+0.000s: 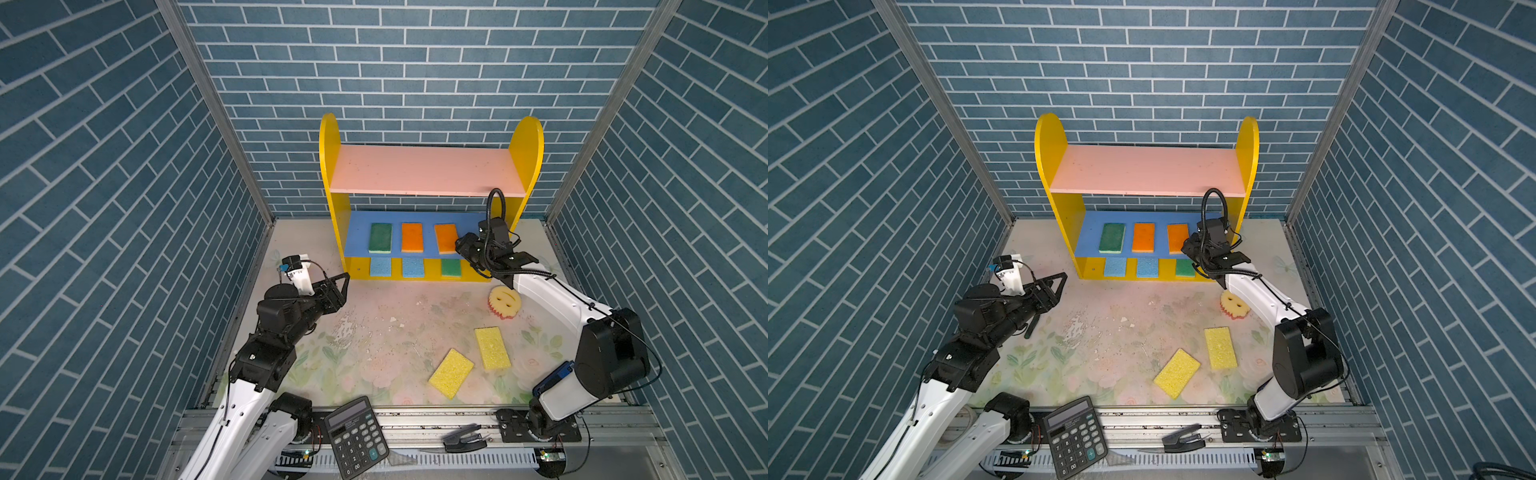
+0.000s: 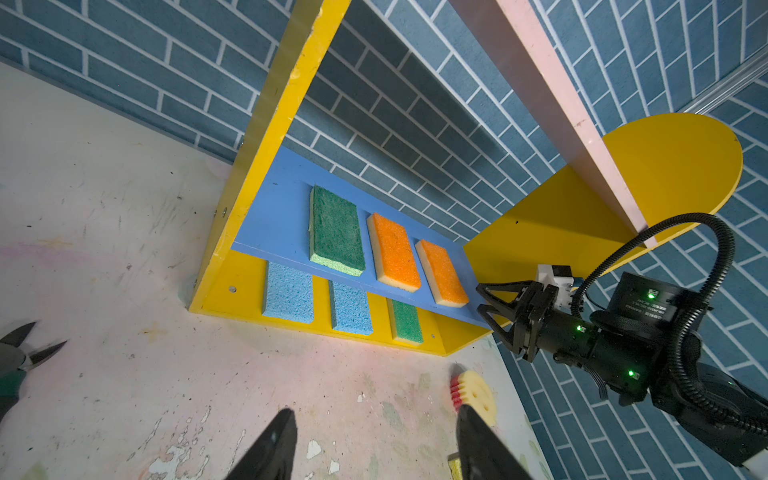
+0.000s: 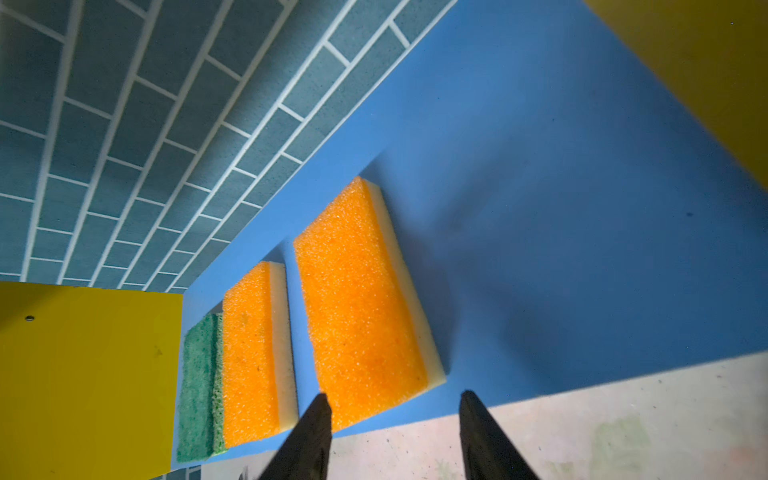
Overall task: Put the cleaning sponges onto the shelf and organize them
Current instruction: 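Lower the sponge flat beside the orange sponge with the right gripper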
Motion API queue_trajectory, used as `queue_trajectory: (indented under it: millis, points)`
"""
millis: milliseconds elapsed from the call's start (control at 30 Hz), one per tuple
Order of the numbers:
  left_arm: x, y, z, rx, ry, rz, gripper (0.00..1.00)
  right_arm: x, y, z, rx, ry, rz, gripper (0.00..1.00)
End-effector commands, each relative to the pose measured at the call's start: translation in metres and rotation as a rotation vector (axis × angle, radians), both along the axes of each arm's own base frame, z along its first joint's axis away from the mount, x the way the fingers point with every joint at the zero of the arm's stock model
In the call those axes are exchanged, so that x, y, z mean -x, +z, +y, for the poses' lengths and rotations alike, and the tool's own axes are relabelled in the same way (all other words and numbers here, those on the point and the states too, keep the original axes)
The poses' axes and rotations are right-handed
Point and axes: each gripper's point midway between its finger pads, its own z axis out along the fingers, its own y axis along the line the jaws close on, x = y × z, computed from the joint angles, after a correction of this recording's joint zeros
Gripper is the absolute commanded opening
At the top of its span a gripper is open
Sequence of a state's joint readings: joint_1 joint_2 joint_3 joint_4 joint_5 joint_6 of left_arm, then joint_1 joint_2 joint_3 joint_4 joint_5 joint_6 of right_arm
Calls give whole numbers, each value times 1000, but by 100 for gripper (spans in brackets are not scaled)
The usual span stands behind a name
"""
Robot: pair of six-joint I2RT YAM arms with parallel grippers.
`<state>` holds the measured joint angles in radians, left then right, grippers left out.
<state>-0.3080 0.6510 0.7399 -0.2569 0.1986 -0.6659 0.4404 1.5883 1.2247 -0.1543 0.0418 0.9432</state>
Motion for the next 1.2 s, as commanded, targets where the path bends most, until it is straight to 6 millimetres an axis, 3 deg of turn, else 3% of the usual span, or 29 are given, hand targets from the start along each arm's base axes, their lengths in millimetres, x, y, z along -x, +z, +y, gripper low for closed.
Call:
queue_trajectory:
  millis: [0, 300, 667, 1167]
  points:
    - [1, -2, 0, 0, 1, 0, 62, -7, -1, -5, 105, 9, 0, 49]
    - [0, -6, 2, -11, 11, 10, 63, -18, -11, 6, 123, 50, 19, 40]
    - [-2, -8, 0, -8, 4, 16, 63, -12, -15, 11, 108, 71, 37, 10]
    - [-1, -5, -1, 0, -2, 13, 63, -3, -9, 12, 72, 25, 24, 0]
